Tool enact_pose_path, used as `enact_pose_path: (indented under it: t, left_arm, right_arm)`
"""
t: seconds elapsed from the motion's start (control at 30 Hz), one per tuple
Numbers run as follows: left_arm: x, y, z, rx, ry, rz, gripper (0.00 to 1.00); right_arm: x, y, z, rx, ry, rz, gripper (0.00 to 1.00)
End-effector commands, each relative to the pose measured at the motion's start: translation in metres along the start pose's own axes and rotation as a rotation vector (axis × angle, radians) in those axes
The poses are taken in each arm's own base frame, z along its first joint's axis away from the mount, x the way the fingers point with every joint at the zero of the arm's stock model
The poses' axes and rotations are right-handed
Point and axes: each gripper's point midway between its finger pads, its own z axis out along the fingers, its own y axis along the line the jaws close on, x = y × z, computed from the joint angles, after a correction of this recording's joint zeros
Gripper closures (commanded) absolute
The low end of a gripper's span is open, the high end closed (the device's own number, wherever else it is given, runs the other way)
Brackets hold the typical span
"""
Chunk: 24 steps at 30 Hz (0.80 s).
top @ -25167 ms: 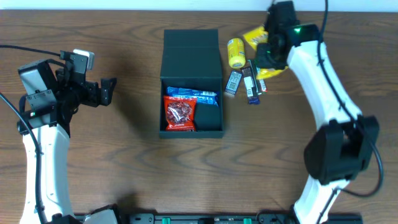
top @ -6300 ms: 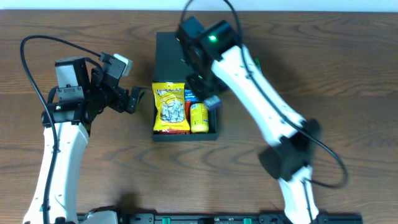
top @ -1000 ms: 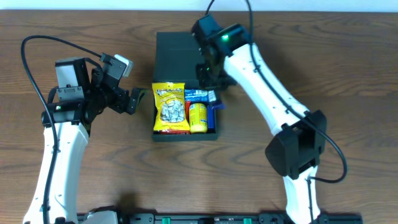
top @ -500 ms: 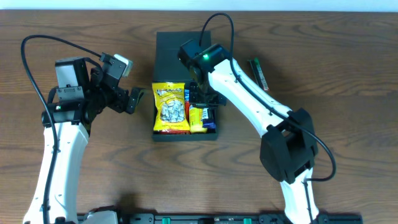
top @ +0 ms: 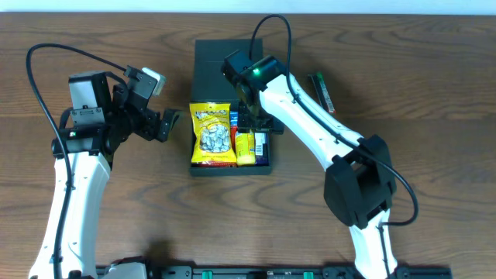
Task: Pack container
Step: 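Release the blue bar and return the right gripper to the green bar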
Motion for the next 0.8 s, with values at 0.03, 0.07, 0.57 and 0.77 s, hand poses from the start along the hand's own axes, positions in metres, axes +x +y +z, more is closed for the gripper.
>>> enact_pose_path:
  t: [0.03, 0.07, 0.57, 0.77]
  left_arm:
    - [-0.007, 0.002, -0.003, -0.008, -0.008, 0.025, 0.05]
    - [-0.007, 0.002, -0.003, -0.008, -0.008, 0.025, 0.05]
    - [-0.006, 0.001, -0.003, -0.006, -0.003, 0.018, 0.05]
    - [-0.007, 0.001, -0.003, -0.007, -0.006, -0.006, 0.05]
  right_arm:
    - [-0.038, -0.036, -0.040, 0.107, -0.219, 0.012, 0.31]
    - [-0.048, -0.046, -0.046, 0.133, -0.257, 0.025, 0.24]
    - [-0.156, -0.160, -0.012, -0.012, -0.317, -0.213, 0.27]
    - [-0.161, -0.166, 0.029, -0.053, -0.256, -0.299, 0.27]
